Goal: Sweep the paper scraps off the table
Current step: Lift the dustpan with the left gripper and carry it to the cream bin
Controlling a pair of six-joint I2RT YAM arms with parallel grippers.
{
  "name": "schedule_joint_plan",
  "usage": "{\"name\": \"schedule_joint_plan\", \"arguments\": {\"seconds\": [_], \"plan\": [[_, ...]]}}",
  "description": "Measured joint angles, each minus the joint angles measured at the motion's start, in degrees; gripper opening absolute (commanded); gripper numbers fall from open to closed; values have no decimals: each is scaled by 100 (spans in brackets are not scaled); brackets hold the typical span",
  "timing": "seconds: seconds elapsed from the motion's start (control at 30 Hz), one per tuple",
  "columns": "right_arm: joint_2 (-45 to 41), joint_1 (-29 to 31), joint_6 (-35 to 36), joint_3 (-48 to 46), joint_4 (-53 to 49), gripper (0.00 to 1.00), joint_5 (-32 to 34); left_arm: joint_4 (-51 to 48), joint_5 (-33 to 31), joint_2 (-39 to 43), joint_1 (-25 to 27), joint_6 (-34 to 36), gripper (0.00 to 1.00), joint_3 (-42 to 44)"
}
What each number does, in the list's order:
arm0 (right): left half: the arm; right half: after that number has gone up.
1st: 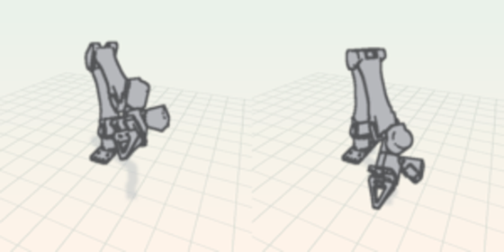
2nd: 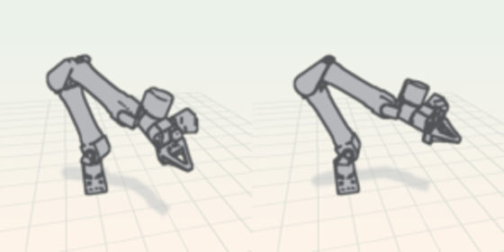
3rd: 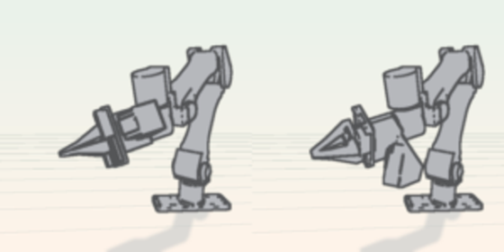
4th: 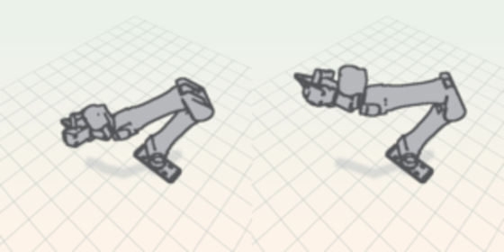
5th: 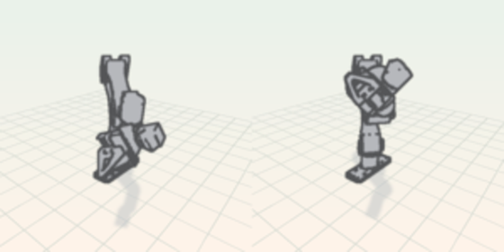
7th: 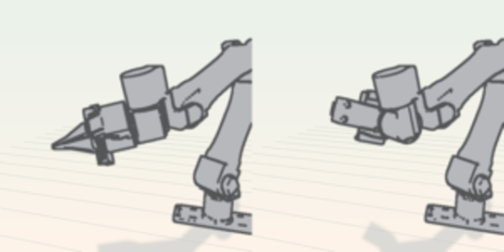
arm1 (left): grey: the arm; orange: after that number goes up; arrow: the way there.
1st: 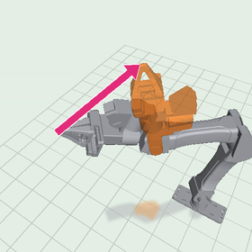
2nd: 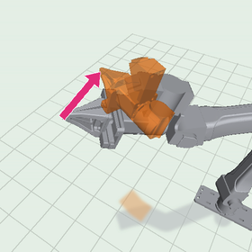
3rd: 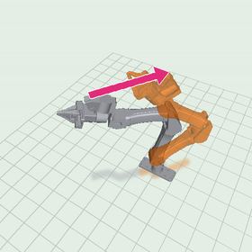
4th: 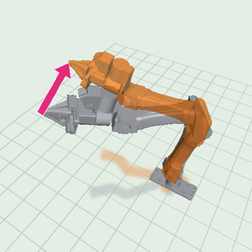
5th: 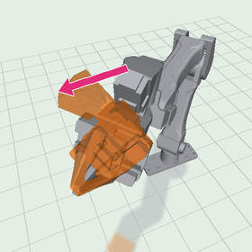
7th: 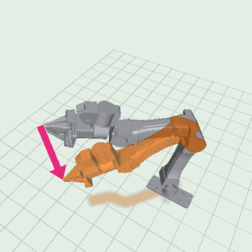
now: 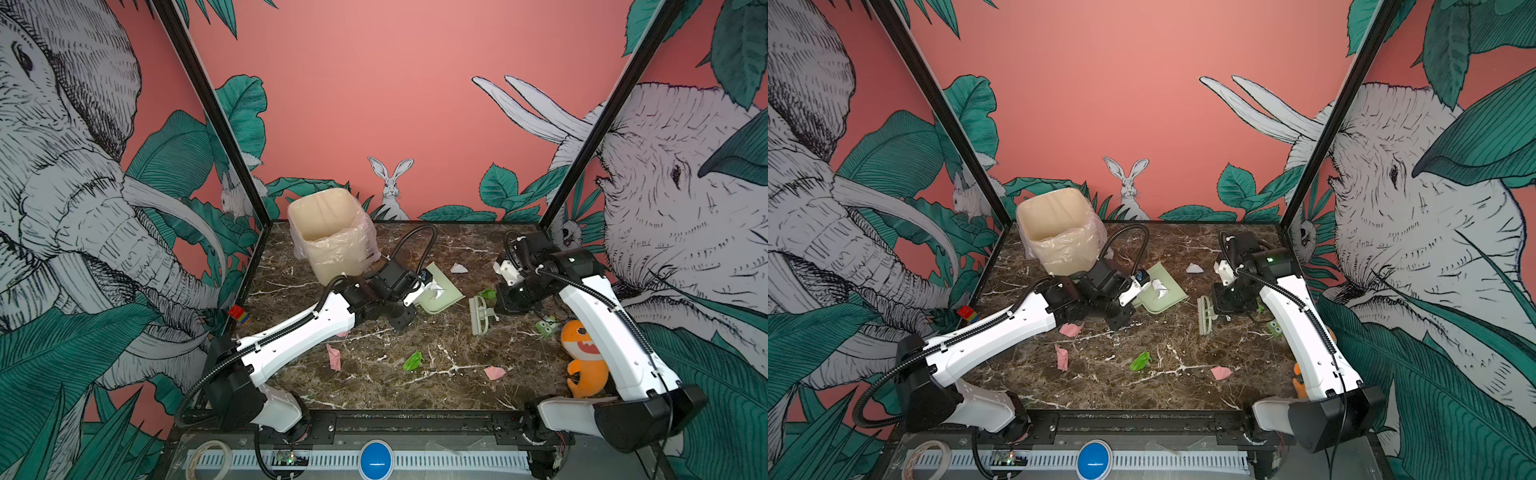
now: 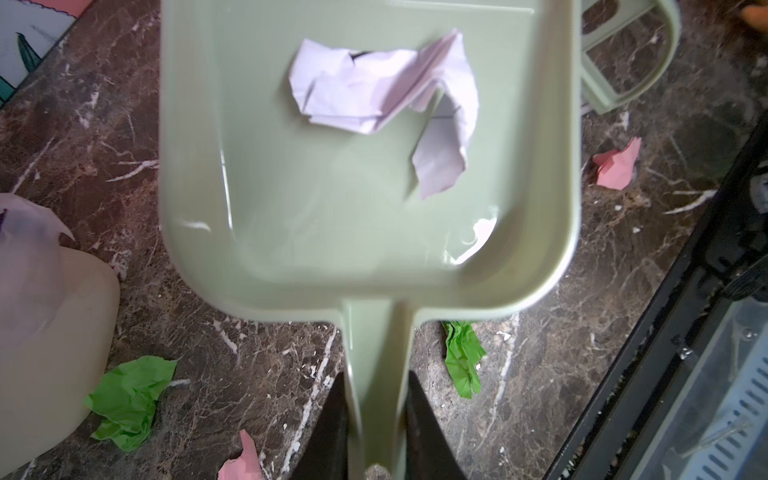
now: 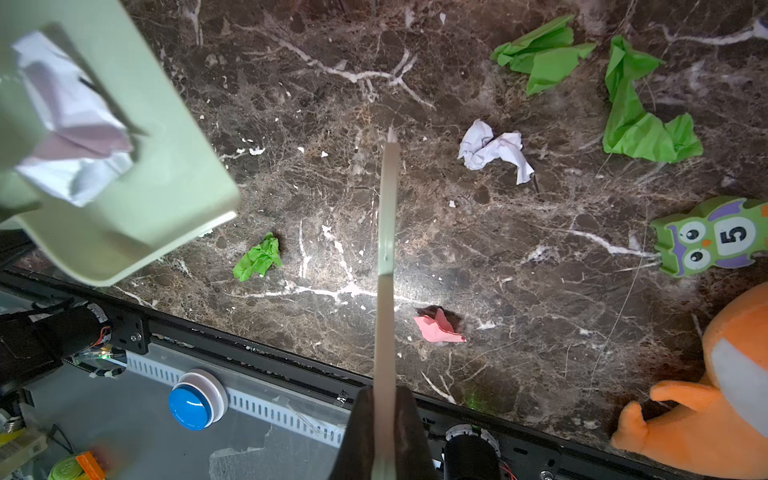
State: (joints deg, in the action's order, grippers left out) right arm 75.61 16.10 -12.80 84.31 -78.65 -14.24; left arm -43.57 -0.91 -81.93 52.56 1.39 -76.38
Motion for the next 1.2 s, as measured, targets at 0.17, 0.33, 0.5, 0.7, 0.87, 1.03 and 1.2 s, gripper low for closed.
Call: {"name": "schedule_joint_plan", "arguments": {"seconds": [0.17,0.33,0.5,0.7,0.87,1.03,1.2], "plan": [[85,0,63,74,-2,0,-24,-424,-81,28,-216,-59,2,-511],[162,-2,127,190,9,0,-90,-953,-151,26,-535,-103,1,-1134],[236,-4,195,304,-9,0,-118,-1475,-260,20,-975,-195,0,-1816],[398,-4,280,503,-22,0,-188,-1971,-415,20,-1718,-337,0,-2391],[562,-4,358,717,-46,0,-249,-2317,-592,20,-2430,-420,0,-2649],[640,-4,428,833,-72,0,-295,-2516,-756,15,-3010,-387,0,-2793],[656,-4,468,859,-160,0,-302,-2553,-929,13,-3552,-284,0,-2905]]}}
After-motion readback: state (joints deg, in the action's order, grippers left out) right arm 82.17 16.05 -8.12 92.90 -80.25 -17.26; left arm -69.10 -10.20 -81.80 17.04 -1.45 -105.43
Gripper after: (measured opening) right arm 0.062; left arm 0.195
